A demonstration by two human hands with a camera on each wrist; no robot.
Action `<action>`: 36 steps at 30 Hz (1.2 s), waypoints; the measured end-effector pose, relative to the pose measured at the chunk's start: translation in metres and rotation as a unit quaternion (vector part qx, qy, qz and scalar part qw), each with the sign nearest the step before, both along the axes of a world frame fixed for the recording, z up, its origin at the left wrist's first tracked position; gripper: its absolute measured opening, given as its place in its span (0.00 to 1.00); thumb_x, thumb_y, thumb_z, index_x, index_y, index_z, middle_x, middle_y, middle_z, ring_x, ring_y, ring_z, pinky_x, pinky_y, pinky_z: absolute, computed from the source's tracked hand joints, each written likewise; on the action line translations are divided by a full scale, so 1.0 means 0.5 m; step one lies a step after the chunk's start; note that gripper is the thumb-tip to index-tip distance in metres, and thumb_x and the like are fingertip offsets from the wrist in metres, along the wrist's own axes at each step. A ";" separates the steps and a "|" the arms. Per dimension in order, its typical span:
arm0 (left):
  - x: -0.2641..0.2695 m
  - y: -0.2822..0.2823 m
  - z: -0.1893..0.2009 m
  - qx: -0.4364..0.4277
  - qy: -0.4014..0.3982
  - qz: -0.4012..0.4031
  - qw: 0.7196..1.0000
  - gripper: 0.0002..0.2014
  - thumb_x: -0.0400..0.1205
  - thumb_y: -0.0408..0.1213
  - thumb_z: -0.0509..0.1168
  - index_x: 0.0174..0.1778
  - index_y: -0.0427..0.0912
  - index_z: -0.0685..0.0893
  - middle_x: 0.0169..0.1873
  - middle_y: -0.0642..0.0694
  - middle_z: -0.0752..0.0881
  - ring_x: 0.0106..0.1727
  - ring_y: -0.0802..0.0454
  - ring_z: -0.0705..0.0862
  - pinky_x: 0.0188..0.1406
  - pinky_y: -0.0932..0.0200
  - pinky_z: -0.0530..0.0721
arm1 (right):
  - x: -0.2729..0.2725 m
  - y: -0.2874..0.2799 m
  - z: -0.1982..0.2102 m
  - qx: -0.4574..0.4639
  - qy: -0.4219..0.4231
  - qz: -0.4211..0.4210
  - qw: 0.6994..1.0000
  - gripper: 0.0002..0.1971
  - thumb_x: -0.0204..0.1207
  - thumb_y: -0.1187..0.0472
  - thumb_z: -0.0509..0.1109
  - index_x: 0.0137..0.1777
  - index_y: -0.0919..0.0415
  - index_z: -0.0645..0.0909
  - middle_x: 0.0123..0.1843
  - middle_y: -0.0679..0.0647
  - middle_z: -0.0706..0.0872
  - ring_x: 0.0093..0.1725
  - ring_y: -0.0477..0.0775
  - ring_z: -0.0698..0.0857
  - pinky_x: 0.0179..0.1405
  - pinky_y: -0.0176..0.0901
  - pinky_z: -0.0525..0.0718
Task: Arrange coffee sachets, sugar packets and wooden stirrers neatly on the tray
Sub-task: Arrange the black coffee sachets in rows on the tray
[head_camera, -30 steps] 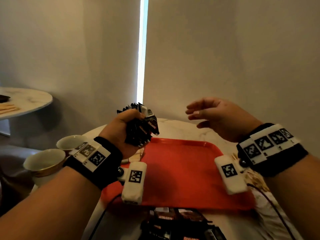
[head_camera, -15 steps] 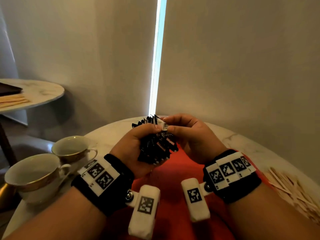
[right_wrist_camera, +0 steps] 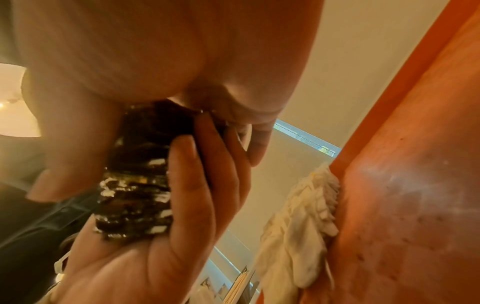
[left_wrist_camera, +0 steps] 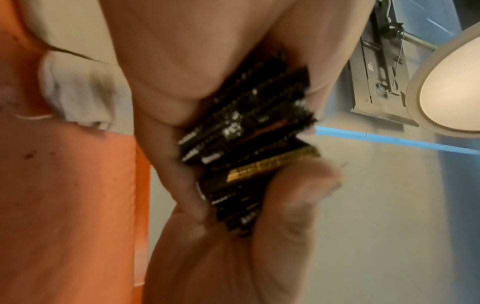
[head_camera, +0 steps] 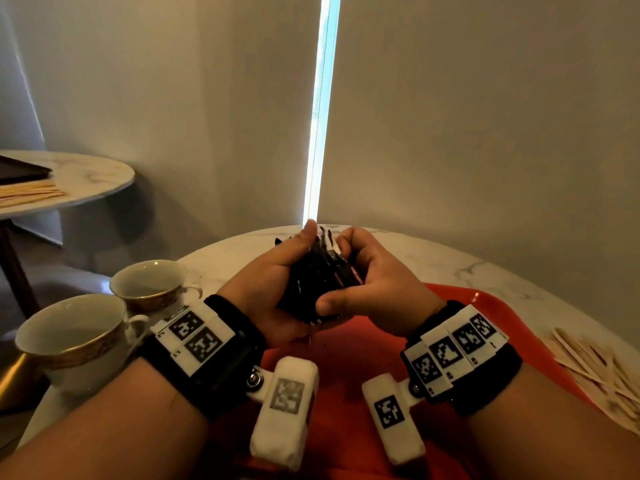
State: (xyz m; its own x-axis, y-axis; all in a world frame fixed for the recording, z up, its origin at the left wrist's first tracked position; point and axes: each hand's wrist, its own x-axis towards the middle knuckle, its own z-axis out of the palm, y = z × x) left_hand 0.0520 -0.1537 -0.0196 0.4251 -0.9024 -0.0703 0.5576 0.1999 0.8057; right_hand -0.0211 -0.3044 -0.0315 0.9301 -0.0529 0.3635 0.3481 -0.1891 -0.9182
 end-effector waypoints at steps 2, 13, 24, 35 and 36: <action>0.006 0.007 0.002 0.003 0.019 0.002 1.000 0.33 0.84 0.60 0.56 0.69 0.34 0.84 0.59 0.33 0.86 0.57 0.38 0.85 0.64 0.39 0.80 | -0.002 0.005 -0.001 0.023 -0.008 -0.033 0.999 0.33 0.51 0.66 0.86 0.47 0.56 0.66 0.43 0.51 0.84 0.45 0.53 0.86 0.39 0.44 0.87; 0.026 0.012 -0.014 0.039 -0.035 -0.035 0.998 0.27 0.90 0.54 0.50 0.69 0.40 0.84 0.53 0.37 0.91 0.46 0.41 0.92 0.36 0.46 0.92 | 0.007 0.003 -0.030 0.115 -0.042 -0.012 0.992 0.26 0.59 0.61 0.82 0.51 0.55 0.68 0.50 0.51 0.85 0.51 0.57 0.85 0.43 0.47 0.88; 0.018 0.004 -0.016 -0.017 -0.004 0.001 1.000 0.19 0.77 0.36 0.64 0.61 0.31 0.86 0.52 0.32 0.90 0.41 0.42 0.92 0.30 0.52 0.92 | 0.010 -0.001 -0.029 0.135 -0.049 0.030 0.989 0.37 0.52 0.58 0.91 0.53 0.55 0.67 0.52 0.53 0.84 0.55 0.59 0.83 0.50 0.50 0.86; 0.043 0.009 -0.018 -0.057 0.031 -0.030 0.997 0.31 0.87 0.52 0.49 0.66 0.32 0.87 0.65 0.30 0.86 0.61 0.31 0.89 0.55 0.30 0.85 | 0.007 0.005 -0.023 0.166 -0.079 0.023 0.983 0.21 0.80 0.59 0.64 0.73 0.56 0.78 0.63 0.68 0.84 0.66 0.66 0.84 0.70 0.56 0.82; 0.043 0.009 -0.021 -0.051 0.013 -0.040 0.998 0.31 0.87 0.53 0.48 0.64 0.34 0.89 0.64 0.31 0.87 0.60 0.32 0.89 0.58 0.28 0.83 | 0.005 0.005 -0.022 0.149 -0.085 0.019 0.985 0.21 0.81 0.59 0.62 0.73 0.58 0.79 0.65 0.66 0.86 0.68 0.63 0.84 0.71 0.54 0.81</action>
